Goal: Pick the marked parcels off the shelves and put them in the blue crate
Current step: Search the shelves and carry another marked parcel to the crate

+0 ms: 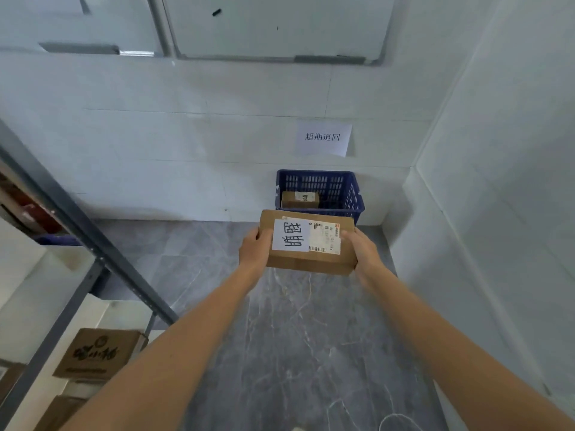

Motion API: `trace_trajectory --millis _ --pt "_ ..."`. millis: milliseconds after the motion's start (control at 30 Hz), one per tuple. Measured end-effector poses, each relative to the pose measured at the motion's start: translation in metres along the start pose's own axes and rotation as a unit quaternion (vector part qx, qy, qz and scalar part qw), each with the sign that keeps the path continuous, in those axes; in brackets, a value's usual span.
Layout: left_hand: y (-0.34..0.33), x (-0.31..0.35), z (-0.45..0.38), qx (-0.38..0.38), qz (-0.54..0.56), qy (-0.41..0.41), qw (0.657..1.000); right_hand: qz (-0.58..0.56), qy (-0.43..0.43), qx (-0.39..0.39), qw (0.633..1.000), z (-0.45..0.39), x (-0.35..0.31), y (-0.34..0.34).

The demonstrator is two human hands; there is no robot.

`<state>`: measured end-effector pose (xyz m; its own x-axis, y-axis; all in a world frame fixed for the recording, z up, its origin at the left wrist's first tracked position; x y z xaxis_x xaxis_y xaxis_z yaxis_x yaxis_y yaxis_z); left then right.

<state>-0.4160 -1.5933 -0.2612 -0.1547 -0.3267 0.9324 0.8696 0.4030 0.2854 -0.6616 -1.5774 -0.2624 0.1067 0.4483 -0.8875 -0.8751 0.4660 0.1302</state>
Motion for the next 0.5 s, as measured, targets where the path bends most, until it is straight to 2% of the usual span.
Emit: trace_trajectory --millis 233,500 --pt "-0.050 0.002 -0.079 -0.009 0.001 0.039 0.999 0.001 -0.021 0.004 1.000 -0.075 -0.022 -0.039" --pt "-0.104 -0.001 -0.179 -0.043 -0.009 0.065 0.997 0.031 -0.038 0.063 0.997 -0.166 -0.034 -0.088"
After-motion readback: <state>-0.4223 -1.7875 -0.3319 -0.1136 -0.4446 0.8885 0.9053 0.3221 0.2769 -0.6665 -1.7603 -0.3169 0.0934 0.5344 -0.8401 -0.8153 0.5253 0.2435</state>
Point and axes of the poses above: each hand's wrist, its own z-axis away from the middle knuckle, its own y-axis out of the back of the hand, x = y × z, the point moved 9 cm from there along -z, towards the middle knuckle, and after that the axes turned 15 degrees about x, right-handed, at the moved point
